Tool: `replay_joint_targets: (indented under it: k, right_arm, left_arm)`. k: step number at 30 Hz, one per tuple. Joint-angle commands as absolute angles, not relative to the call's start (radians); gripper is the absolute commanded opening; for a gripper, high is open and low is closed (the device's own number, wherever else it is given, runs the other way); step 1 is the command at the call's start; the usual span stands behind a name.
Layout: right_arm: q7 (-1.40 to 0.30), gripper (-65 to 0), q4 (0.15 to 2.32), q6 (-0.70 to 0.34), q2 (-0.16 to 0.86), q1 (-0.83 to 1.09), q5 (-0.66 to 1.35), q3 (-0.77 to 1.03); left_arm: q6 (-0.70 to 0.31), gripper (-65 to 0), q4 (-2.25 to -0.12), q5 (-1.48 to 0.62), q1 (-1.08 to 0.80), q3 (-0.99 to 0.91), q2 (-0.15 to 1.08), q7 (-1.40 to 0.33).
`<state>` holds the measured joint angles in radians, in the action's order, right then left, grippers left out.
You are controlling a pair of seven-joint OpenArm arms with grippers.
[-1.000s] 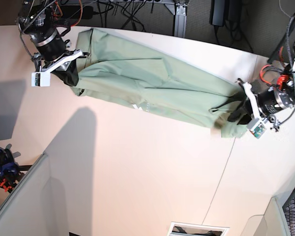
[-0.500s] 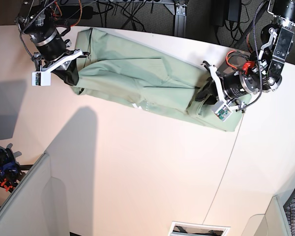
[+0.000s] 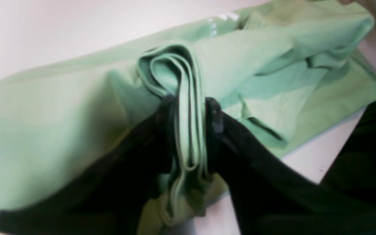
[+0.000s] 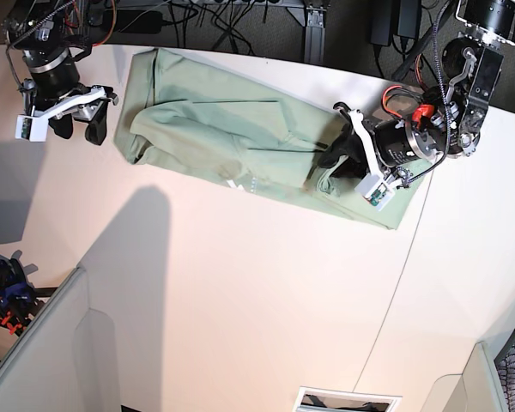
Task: Fold the T-shirt properly
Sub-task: 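Carry the strip end with the left gripper toward the right gripper, then lift the strip end with the right gripper and fold it over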
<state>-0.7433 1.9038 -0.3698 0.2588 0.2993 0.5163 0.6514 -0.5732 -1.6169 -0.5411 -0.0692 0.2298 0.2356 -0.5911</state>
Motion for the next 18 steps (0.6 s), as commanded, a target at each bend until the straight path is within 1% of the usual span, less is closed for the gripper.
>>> replay_joint_targets:
  k: [1, 2, 5, 6, 12, 18]
  right_arm:
    - [-0.727, -27.5, 1.893, -0.364, 0.279, 0.302, 0.528, 0.663]
    - [-0.721, -27.5, 1.861, -0.364, 0.289, 0.307, 0.532, 0.663]
    - [-0.718, -27.5, 1.746, -0.364, 0.305, 0.311, 0.578, 0.663]
    - [-0.719, -27.5, 1.715, -0.365, 0.305, 0.311, 0.597, 0.662]
    - [-0.720, -27.5, 1.620, -0.376, 0.295, 0.311, 0.683, 0.635]
    - [-0.734, -27.5, 1.617, -0.391, 0.266, 0.309, 0.727, 0.546]
  left_arm:
    - [-0.619, -43.9, -1.633, -0.577, -0.056, 0.229, 0.236, -0.573]
    - [-0.635, -40.7, -1.633, -0.590, -0.056, 0.229, 0.233, -0.573]
    - [-0.648, -27.6, -1.633, -0.622, -0.055, 0.244, 0.229, -0.573]
    - [-0.648, -26.4, -1.633, -0.621, -0.055, 0.251, 0.228, -0.573]
    - [-0.636, -26.5, -1.633, -0.609, -0.052, 0.262, 0.216, -0.577]
    - [-0.637, -26.5, -1.634, -0.610, -0.052, 0.262, 0.216, -0.577]
